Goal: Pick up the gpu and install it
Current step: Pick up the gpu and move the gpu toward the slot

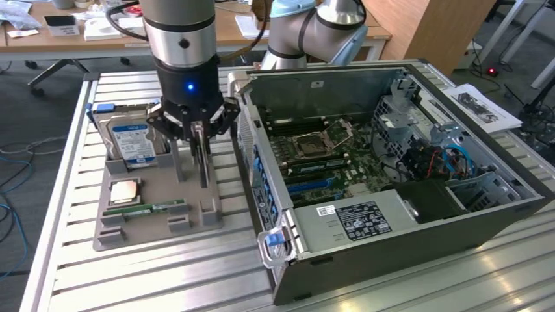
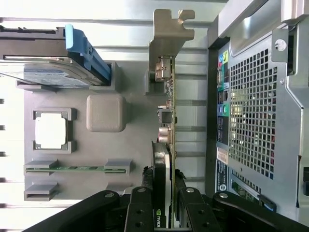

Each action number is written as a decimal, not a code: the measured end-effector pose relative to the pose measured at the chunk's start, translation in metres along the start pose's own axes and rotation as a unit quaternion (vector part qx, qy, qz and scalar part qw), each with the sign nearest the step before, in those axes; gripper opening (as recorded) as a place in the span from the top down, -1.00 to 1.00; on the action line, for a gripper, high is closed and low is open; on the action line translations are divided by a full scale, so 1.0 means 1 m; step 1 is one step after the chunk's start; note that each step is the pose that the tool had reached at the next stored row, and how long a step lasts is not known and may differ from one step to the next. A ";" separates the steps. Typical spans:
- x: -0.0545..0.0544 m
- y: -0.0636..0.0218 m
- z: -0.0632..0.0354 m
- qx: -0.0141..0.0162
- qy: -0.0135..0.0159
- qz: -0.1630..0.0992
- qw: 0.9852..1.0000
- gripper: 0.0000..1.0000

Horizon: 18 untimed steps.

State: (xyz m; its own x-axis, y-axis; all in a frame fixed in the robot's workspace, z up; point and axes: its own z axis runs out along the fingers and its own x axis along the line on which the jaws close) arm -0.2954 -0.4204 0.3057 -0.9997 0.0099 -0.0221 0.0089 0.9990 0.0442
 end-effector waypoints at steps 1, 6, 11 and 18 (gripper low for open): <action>0.000 0.0001 -0.0022 0.000 0.000 0.000 1.000 0.47; 0.000 0.0006 -0.0135 0.000 0.000 0.000 1.000 0.47; -0.001 0.0011 -0.0255 0.000 0.000 0.000 1.000 0.47; -0.001 0.0020 -0.0457 0.000 0.000 0.000 1.000 0.47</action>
State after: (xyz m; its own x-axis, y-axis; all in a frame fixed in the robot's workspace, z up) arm -0.2953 -0.4204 0.3515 -0.9997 0.0098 -0.0221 0.0088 0.9990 0.0442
